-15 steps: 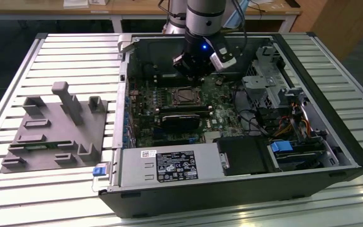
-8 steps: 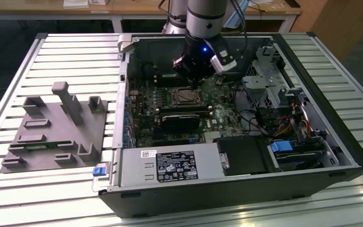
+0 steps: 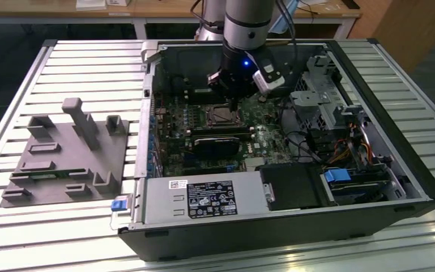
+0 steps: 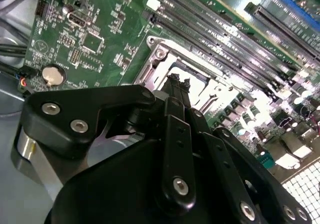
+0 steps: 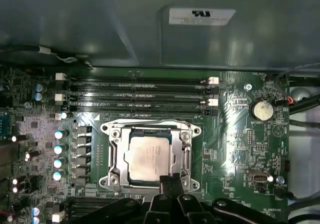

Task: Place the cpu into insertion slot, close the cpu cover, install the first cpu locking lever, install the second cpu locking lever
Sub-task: 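Install the second cpu locking lever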

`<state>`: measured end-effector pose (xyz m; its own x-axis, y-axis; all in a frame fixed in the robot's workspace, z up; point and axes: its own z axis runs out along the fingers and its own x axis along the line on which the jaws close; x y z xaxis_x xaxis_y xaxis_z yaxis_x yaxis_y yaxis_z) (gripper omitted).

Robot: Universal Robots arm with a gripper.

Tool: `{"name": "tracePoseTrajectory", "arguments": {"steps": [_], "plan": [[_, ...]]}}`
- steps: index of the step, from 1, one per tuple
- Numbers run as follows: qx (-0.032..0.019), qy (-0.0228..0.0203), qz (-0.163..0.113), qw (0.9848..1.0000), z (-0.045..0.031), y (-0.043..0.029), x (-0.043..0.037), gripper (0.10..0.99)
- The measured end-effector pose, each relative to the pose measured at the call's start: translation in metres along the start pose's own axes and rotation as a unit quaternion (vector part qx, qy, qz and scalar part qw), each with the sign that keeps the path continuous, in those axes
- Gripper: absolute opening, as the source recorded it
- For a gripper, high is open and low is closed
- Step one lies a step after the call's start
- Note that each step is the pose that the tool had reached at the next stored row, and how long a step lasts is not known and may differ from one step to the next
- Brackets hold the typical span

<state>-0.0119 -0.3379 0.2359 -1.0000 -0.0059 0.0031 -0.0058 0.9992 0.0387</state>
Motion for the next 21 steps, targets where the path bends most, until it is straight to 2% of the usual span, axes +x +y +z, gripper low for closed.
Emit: {"name": "tracePoseTrajectory", "arguments": {"steps": [6,12,18,21], "plan": [[0.0001,0.0000,0.000,1.0000,0.0021,-0.0023,0.0010,0.118],[-0.0003,0.0000,0.000,1.0000,0.0035,-0.0130,0.0030,0.118],[-0.0027,0.0000,0.000,1.0000,0.0036,-0.0194,0.0159,0.118],[-0.0028,0.0000,0.000,1.0000,0.0036,-0.0220,0.0182,0.118]]}}
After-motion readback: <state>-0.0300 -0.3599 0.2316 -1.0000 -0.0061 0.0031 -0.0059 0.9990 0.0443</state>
